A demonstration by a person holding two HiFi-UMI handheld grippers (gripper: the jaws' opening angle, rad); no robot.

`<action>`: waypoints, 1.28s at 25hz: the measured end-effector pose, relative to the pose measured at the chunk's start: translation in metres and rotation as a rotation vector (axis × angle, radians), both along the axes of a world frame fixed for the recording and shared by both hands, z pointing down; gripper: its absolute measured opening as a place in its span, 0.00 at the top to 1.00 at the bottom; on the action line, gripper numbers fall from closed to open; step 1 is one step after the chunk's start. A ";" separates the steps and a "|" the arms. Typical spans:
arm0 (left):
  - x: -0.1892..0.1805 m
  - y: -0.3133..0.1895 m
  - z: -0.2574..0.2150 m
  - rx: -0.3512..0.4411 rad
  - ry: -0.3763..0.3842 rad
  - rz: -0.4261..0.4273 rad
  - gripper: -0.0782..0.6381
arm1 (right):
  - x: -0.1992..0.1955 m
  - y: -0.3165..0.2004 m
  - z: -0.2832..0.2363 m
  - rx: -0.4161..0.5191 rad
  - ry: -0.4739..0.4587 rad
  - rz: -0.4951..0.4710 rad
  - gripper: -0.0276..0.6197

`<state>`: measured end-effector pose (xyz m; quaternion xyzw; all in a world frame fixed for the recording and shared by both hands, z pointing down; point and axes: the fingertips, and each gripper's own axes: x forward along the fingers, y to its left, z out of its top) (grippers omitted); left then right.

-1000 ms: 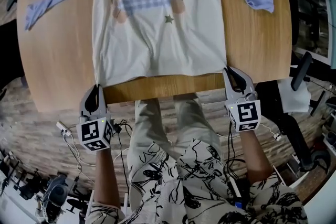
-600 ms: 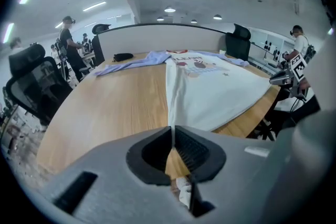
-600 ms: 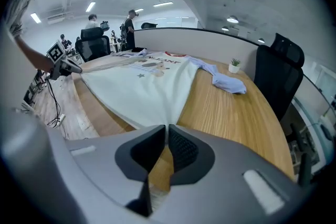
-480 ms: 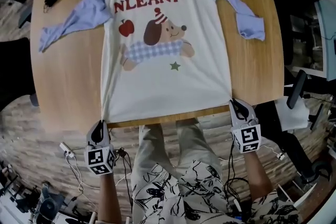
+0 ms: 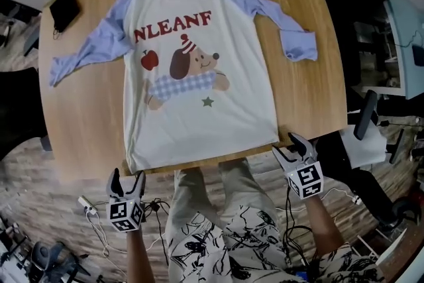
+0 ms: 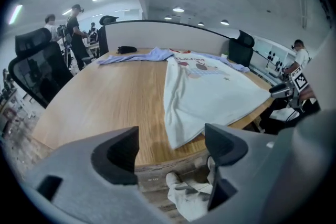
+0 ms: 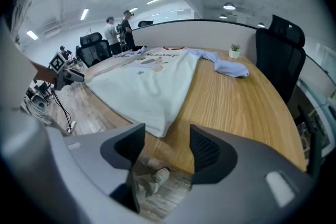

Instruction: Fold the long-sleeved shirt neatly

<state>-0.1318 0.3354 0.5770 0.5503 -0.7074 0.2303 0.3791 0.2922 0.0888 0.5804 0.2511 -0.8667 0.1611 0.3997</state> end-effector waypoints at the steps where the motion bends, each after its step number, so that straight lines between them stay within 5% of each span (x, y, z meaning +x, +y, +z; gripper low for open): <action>1: 0.001 -0.002 -0.007 -0.003 -0.015 0.013 0.33 | 0.004 -0.004 -0.008 -0.005 -0.018 0.009 0.50; 8: -0.014 -0.064 -0.104 0.103 -0.174 -0.027 0.30 | 0.015 -0.103 -0.084 0.164 -0.123 0.048 0.47; 15: 0.047 -0.240 -0.212 0.348 -0.289 0.283 0.30 | -0.009 -0.187 -0.116 0.327 -0.106 -0.022 0.50; 20: 0.117 -0.375 -0.213 0.448 -0.252 0.651 0.30 | -0.030 -0.210 -0.088 0.358 0.027 -0.044 0.49; 23: 0.168 -0.439 -0.198 0.457 -0.160 0.860 0.31 | -0.041 -0.228 -0.065 0.376 0.139 -0.075 0.50; 27: 0.244 -0.500 -0.152 0.383 0.023 1.081 0.41 | -0.041 -0.249 -0.033 0.361 0.229 -0.075 0.58; 32: 0.315 -0.546 -0.065 0.203 0.180 1.176 0.43 | -0.045 -0.259 -0.002 0.365 0.304 -0.141 0.62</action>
